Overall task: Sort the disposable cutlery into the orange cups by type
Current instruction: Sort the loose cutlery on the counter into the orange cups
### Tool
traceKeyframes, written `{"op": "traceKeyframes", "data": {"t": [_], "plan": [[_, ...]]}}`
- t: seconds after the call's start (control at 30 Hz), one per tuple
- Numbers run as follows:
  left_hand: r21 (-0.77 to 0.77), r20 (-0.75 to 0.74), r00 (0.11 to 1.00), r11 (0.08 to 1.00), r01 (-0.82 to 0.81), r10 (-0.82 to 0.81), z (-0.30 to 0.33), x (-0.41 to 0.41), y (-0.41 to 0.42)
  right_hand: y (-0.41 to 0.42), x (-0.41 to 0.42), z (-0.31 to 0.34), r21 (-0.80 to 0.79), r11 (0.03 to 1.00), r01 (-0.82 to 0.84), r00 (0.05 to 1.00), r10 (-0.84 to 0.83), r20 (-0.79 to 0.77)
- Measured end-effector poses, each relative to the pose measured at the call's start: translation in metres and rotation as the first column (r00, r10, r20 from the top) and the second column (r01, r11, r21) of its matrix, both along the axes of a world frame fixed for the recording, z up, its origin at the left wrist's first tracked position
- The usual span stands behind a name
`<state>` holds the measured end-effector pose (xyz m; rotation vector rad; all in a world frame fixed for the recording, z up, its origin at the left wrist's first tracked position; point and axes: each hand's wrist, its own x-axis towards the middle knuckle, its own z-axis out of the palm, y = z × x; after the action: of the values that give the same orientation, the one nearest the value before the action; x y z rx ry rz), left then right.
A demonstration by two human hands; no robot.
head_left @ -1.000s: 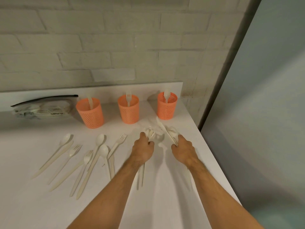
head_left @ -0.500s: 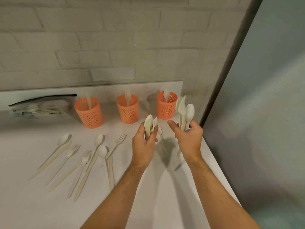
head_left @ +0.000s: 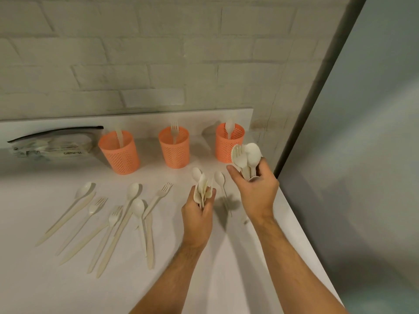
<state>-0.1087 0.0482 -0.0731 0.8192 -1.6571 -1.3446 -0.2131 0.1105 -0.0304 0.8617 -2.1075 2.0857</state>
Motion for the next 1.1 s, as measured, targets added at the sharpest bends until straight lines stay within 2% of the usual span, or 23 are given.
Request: {"op": "traceKeyframes", "data": {"t": [0.17,0.37,0.47,0.53,0.6,0.67,0.77,0.83,0.93,1.0,1.1], "plan": [[0.065,-0.001,1.0,0.998,-0.018,0.019,-0.007,0.0,0.0,0.002,0.001,-0.018,0.122,0.992,0.012,0.998,-0.004,-0.065],[0.12,0.022,0.999,0.992,-0.028,0.025,-0.012,0.001,-0.001,0.008,0.011,-0.043,0.12,0.991,0.061,0.996,-0.069,0.064],[0.123,0.037,0.999,0.992,-0.009,0.004,-0.016,0.003,-0.001,0.014,0.013,-0.062,0.144,0.99,0.01,0.98,-0.039,0.195],[0.108,0.038,0.999,0.994,0.003,-0.007,-0.013,0.003,-0.001,0.016,0.012,-0.068,0.204,0.979,-0.026,0.985,-0.01,0.17],[0.083,0.072,0.996,0.995,-0.056,0.05,-0.006,0.004,-0.005,0.014,0.007,-0.061,0.245,0.969,-0.035,0.991,0.003,0.13],[0.045,0.154,0.981,0.99,-0.13,0.122,0.002,0.002,-0.019,0.011,-0.004,-0.047,0.277,0.96,-0.025,0.981,-0.03,0.193],[-0.026,0.383,0.913,0.99,-0.141,0.14,0.012,-0.006,-0.052,0.003,-0.023,-0.037,0.486,0.868,-0.105,0.953,-0.051,0.298],[-0.056,0.57,0.814,0.993,-0.101,0.115,0.015,-0.015,-0.07,-0.006,-0.027,-0.033,0.61,0.768,-0.194,0.941,-0.03,0.337],[-0.044,0.778,0.627,0.999,0.007,0.03,0.016,-0.029,-0.079,-0.022,-0.025,-0.033,0.807,0.557,-0.198,0.969,-0.015,0.247],[-0.029,0.835,0.549,0.998,0.054,-0.006,0.016,-0.034,-0.077,-0.029,-0.022,-0.03,0.868,0.474,-0.15,0.984,-0.011,0.177],[-0.051,0.859,0.512,0.994,0.098,-0.006,0.018,-0.036,-0.075,-0.03,-0.026,-0.024,0.886,0.427,-0.178,0.979,-0.018,0.205]]}}
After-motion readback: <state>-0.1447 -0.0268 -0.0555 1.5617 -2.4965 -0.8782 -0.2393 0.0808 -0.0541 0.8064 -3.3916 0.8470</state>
